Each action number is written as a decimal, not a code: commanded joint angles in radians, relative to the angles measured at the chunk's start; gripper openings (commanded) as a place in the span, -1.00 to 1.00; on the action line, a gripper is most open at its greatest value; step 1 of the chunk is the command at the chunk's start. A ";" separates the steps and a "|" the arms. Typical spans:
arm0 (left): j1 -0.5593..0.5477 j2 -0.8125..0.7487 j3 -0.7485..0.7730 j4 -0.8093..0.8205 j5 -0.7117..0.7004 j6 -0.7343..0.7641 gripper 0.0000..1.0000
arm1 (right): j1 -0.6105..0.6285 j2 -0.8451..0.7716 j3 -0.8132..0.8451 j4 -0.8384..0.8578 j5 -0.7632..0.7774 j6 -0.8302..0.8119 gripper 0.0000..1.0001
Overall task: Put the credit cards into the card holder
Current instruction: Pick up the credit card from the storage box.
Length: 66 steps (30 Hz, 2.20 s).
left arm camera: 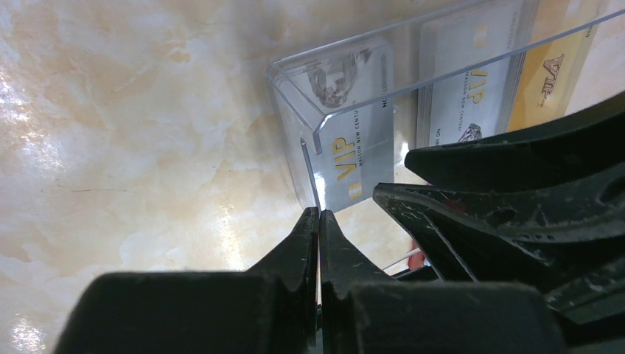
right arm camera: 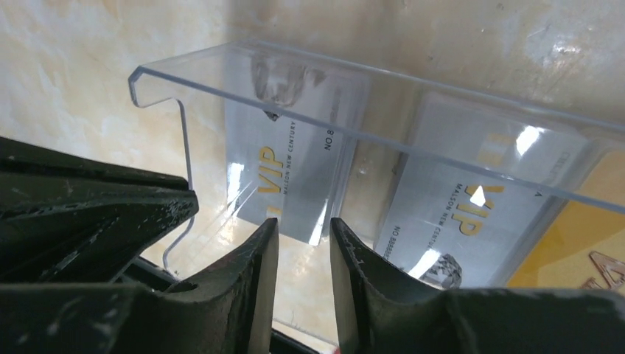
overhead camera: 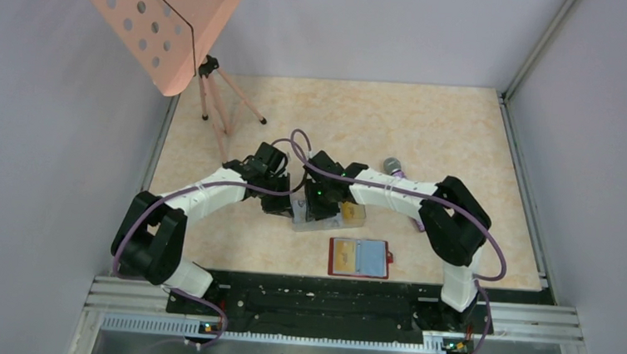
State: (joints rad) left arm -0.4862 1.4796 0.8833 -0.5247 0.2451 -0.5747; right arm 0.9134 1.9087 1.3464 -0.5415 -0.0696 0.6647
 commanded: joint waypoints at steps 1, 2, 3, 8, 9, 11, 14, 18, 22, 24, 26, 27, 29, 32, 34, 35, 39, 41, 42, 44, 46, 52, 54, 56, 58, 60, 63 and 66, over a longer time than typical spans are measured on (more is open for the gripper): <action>-0.013 0.025 -0.001 -0.006 -0.029 0.024 -0.98 | -0.024 -0.037 -0.060 0.087 -0.029 0.043 -0.35; -0.015 0.023 -0.001 -0.007 -0.030 0.025 -0.98 | -0.029 -0.037 -0.074 0.104 -0.043 0.047 -0.34; -0.015 0.024 -0.001 -0.009 -0.030 0.025 -0.98 | -0.034 -0.034 -0.085 0.124 -0.054 0.050 -0.35; -0.014 0.022 0.000 -0.011 -0.031 0.026 -0.98 | -0.036 -0.012 -0.104 0.158 -0.098 0.057 -0.67; -0.014 0.022 0.000 -0.012 -0.030 0.027 -0.98 | -0.036 -0.015 -0.105 0.160 -0.100 0.060 -0.82; -0.014 0.020 0.000 -0.013 -0.031 0.027 -0.98 | -0.036 -0.024 -0.104 0.160 -0.098 0.061 -1.00; -0.015 0.021 0.002 -0.015 -0.032 0.029 -0.98 | -0.035 -0.043 -0.085 0.134 -0.078 0.052 -1.00; -0.014 0.020 0.000 -0.017 -0.034 0.029 -0.98 | -0.032 -0.055 -0.048 0.069 -0.037 0.036 -1.00; -0.015 0.022 0.000 -0.016 -0.033 0.029 -0.99 | -0.026 -0.068 -0.022 0.015 0.001 0.024 -1.00; -0.014 0.022 0.000 -0.016 -0.033 0.029 -0.99 | -0.021 -0.069 -0.011 0.001 0.015 0.022 -1.00; -0.015 0.022 0.000 -0.017 -0.033 0.030 -0.99 | -0.014 -0.062 0.004 -0.017 0.026 0.015 -1.00; -0.016 0.023 0.000 -0.017 -0.034 0.030 -0.99 | -0.013 -0.058 0.010 -0.023 0.027 0.012 -1.00; -0.017 0.022 0.000 -0.017 -0.034 0.030 -0.99 | -0.009 -0.055 0.019 -0.024 0.019 0.007 -1.00; -0.016 0.022 0.000 -0.018 -0.035 0.030 -0.99 | -0.001 -0.055 0.034 -0.020 0.006 -0.003 -1.00; -0.017 0.021 0.000 -0.020 -0.034 0.031 -0.99 | 0.001 -0.067 0.026 0.010 -0.028 -0.005 -1.00; -0.016 0.020 0.001 -0.019 -0.035 0.031 -0.99 | 0.001 -0.074 0.017 0.035 -0.048 -0.005 -1.00; -0.018 0.020 0.002 -0.020 -0.035 0.032 -0.99 | -0.001 -0.101 -0.025 0.158 -0.127 0.023 -1.00; -0.017 0.020 0.002 -0.021 -0.033 0.033 -0.99 | -0.001 -0.097 -0.024 0.175 -0.146 0.030 -1.00; -0.017 0.021 0.002 -0.022 -0.034 0.033 -0.99 | -0.001 -0.093 -0.023 0.180 -0.155 0.031 -1.00; -0.018 0.018 0.002 -0.022 -0.035 0.035 -0.99 | -0.002 -0.081 -0.021 0.193 -0.170 0.037 -0.99; -0.017 0.019 0.002 -0.024 -0.034 0.035 -0.99 | -0.002 -0.068 -0.019 0.196 -0.178 0.038 -0.86; -0.018 0.016 0.007 -0.032 -0.040 0.039 -0.99 | -0.001 -0.026 -0.011 0.142 -0.118 0.046 -0.64; -0.017 0.013 0.012 -0.037 -0.042 0.041 -0.99 | -0.002 -0.017 -0.012 0.129 -0.109 0.043 -0.53; -0.017 0.006 0.018 -0.041 -0.043 0.041 -0.99 | -0.002 -0.007 -0.012 0.128 -0.113 0.040 -0.51; -0.018 -0.005 0.028 -0.048 -0.043 0.042 -0.99 | -0.001 0.001 -0.010 0.136 -0.127 0.038 -0.51; -0.018 -0.018 0.042 -0.059 -0.043 0.045 -0.99 | -0.001 0.007 -0.014 0.168 -0.153 0.035 -0.62; -0.018 -0.045 0.075 -0.087 -0.051 0.053 -0.97 | -0.001 0.009 -0.005 0.178 -0.164 0.039 -1.00; -0.017 -0.082 0.111 -0.119 -0.062 0.059 -0.93 | -0.001 -0.009 -0.001 0.177 -0.157 0.039 -1.00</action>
State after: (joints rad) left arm -0.4999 1.4734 0.9237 -0.5949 0.2104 -0.5453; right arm 0.9012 1.9133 1.3224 -0.4007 -0.2241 0.7097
